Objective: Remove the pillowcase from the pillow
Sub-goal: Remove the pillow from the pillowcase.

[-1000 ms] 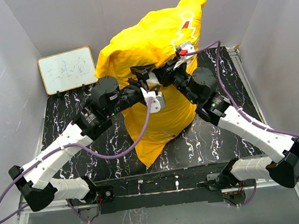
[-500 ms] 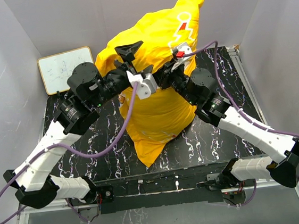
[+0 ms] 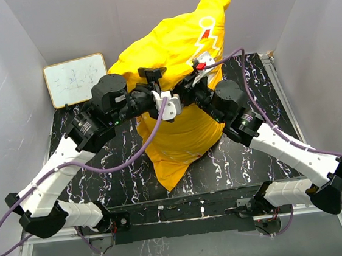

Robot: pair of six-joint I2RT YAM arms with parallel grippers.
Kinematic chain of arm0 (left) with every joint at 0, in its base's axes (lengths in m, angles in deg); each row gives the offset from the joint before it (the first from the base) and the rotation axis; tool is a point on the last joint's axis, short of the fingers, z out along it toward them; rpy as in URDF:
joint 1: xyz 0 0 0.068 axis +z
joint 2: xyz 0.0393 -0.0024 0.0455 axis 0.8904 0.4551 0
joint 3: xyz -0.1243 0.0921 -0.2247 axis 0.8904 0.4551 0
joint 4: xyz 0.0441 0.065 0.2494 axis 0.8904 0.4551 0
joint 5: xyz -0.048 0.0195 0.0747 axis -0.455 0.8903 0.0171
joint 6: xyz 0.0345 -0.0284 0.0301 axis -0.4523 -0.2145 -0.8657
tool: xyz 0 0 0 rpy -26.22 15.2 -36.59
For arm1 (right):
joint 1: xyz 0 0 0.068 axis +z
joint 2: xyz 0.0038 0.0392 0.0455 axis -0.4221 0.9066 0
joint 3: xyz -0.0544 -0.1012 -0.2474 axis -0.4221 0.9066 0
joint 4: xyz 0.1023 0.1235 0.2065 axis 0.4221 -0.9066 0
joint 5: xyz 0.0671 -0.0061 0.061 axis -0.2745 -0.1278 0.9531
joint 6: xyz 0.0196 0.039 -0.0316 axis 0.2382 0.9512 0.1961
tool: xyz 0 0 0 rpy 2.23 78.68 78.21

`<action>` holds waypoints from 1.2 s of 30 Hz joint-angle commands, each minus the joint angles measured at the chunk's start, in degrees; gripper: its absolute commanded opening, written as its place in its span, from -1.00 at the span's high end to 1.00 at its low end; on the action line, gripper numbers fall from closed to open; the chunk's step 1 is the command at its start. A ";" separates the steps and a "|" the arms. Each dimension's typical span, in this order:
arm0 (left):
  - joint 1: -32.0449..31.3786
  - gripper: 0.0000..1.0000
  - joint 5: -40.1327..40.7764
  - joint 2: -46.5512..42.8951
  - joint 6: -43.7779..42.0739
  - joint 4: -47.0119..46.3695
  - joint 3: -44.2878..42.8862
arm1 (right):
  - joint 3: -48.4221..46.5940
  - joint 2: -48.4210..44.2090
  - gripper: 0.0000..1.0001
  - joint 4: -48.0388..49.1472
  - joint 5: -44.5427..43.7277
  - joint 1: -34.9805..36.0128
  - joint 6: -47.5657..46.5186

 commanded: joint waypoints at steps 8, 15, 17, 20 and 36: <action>-0.22 -0.61 9.14 -1.08 -4.93 -10.97 6.66 | 0.57 0.72 0.85 -9.14 -0.06 1.53 0.11; 0.29 -0.54 23.09 2.96 -18.62 -27.72 8.81 | 1.32 0.00 0.85 -9.25 -0.86 2.20 0.09; 0.97 -0.54 24.00 4.52 -18.83 -27.46 6.41 | 1.55 0.01 0.85 -9.26 -1.62 2.18 -0.19; 2.24 -0.51 25.48 6.45 -18.10 -28.41 2.85 | 2.52 -0.20 0.84 -8.95 -3.38 2.18 -0.31; 12.62 0.29 23.01 12.21 7.53 -24.92 -19.30 | 10.63 -1.15 0.84 -7.01 -5.35 1.94 0.66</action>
